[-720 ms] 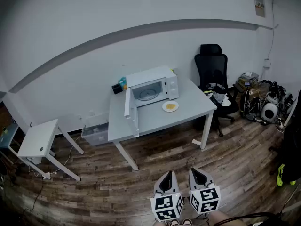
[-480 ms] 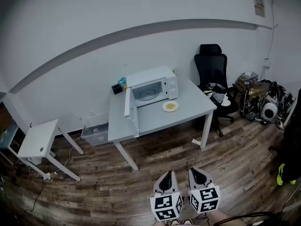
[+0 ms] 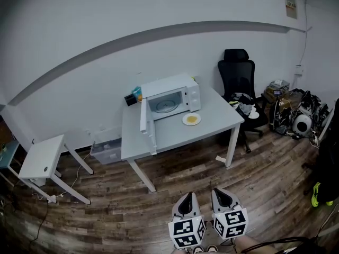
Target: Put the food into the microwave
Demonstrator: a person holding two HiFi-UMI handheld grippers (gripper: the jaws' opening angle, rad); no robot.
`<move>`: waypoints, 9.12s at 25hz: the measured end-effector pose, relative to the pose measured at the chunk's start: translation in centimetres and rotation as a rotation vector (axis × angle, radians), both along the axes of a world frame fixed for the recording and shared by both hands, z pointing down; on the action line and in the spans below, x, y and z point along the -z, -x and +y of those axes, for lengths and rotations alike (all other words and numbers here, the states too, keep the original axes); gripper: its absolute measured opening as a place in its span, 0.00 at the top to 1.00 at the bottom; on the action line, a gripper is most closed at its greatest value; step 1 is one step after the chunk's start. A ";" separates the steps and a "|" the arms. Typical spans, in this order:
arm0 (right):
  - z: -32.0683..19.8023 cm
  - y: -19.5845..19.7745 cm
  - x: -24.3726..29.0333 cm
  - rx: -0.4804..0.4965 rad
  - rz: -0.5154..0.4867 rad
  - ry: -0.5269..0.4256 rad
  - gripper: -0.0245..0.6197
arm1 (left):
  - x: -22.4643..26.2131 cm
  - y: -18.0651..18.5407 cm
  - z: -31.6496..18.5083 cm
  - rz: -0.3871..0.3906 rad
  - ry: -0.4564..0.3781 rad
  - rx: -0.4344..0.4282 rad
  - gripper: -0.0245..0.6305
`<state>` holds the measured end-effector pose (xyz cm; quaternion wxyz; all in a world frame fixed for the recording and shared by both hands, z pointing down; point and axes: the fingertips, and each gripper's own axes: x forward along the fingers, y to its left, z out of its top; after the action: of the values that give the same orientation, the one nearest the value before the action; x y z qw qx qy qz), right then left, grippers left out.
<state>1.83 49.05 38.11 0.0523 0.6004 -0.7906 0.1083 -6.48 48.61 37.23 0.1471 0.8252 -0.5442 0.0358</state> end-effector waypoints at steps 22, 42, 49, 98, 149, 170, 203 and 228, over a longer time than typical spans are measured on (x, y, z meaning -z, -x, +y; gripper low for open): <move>-8.2 -0.4 -3.6 -0.077 0.017 0.084 0.94 | -2.1 1.1 -8.6 -0.015 0.022 -0.042 0.96; -21.7 -4.4 -1.8 0.005 0.027 0.067 0.94 | -1.3 -2.7 -21.6 -0.015 0.035 0.039 0.96; -25.1 -5.6 -1.9 0.029 0.021 0.066 0.94 | -1.1 -4.0 -25.0 -0.016 0.034 0.060 0.96; -46.3 -7.0 -4.1 0.082 -0.001 0.129 0.94 | -3.7 -5.9 -46.7 -0.037 0.078 0.076 0.96; -71.4 -7.0 -8.1 0.126 -0.054 0.218 0.94 | -9.9 -8.0 -70.0 -0.107 0.238 0.067 0.96; -71.1 -12.1 -21.1 0.063 -0.071 0.492 0.84 | -22.3 -7.0 -69.1 -0.079 0.505 0.101 0.80; -71.7 -12.4 -25.4 0.040 -0.069 0.651 0.86 | -27.3 -7.1 -70.0 -0.008 0.689 0.162 0.81; -71.5 -5.8 -20.0 0.183 -0.072 0.563 0.87 | -21.2 -0.7 -67.7 0.078 0.595 0.341 0.81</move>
<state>7.60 -22.42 58.08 0.1985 0.4843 -0.7816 0.3394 -5.81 -19.08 58.41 0.4059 0.6441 -0.6338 0.1365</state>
